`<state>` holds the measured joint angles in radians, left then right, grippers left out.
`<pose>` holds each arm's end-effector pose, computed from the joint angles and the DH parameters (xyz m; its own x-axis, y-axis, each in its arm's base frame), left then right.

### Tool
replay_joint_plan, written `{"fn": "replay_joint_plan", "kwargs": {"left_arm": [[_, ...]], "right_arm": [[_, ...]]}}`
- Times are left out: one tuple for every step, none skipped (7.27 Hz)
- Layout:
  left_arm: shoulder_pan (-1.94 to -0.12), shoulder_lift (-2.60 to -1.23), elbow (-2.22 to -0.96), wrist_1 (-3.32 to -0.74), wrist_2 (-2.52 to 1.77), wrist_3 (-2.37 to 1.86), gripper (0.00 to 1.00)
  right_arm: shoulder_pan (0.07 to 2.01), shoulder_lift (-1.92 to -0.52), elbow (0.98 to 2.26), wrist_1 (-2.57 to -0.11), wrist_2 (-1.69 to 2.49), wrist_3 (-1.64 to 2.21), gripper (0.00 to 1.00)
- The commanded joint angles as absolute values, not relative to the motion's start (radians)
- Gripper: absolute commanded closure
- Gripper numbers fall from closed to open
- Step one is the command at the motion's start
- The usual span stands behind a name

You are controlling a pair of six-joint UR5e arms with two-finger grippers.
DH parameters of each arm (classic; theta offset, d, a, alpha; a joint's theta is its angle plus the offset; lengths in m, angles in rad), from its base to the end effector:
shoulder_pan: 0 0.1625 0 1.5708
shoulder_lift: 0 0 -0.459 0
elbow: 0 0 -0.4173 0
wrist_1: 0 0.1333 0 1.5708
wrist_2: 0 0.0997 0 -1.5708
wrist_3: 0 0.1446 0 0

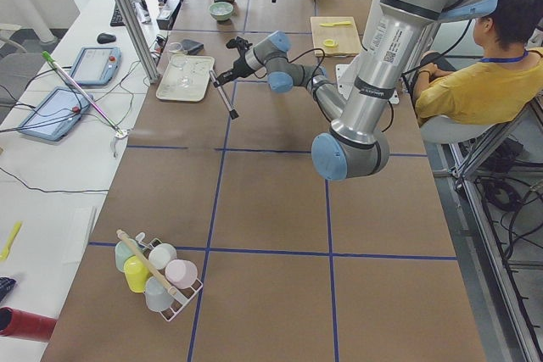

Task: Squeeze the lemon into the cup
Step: 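Lift the muddler out of the cup and carry it back with the left gripper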

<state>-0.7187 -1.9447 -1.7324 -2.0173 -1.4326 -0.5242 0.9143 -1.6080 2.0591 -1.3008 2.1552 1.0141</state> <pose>0.4267 -0.5769 0.3735 0.8484 0.3971 -0.3500 0.0077 0.6519 0.7582 -0.2707 -0.4390 0.4640 0.6208 0.0837 0.7795 -0.1299 0.9915 -0.0030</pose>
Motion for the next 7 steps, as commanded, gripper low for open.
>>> {"fn": "replay_joint_plan", "kwargs": {"left_arm": [[-0.810, -1.801, -1.756, -1.906, -1.687, -0.577, 1.00], [-0.816, -1.763, -1.752, -1.890, -1.756, -0.656, 1.00], [-0.842, -1.746, -1.743, -1.869, -1.882, -0.767, 1.00], [-0.877, -1.746, -1.718, -1.802, -2.013, -0.778, 1.00], [-0.912, -1.746, -1.686, -1.790, -2.057, -0.781, 1.00], [-0.917, -1.732, -1.668, -1.790, -2.053, -0.769, 1.00], [-0.922, -1.732, -1.617, -1.801, -2.046, -0.762, 1.00]], "right_arm": [[0.914, -1.608, 2.056, -1.301, 2.154, 1.009, 0.00], [0.914, -1.608, 2.048, -1.301, 2.151, 1.005, 0.00], [0.914, -1.608, 2.045, -1.301, 2.151, 1.005, 0.00], [0.914, -1.612, 2.045, -1.301, 2.152, 1.005, 0.00], [0.914, -1.615, 2.045, -1.301, 2.151, 1.003, 0.00], [0.914, -1.617, 2.043, -1.301, 2.151, 1.003, 0.00], [0.914, -1.615, 2.045, -1.301, 2.151, 1.009, 0.00]]}}
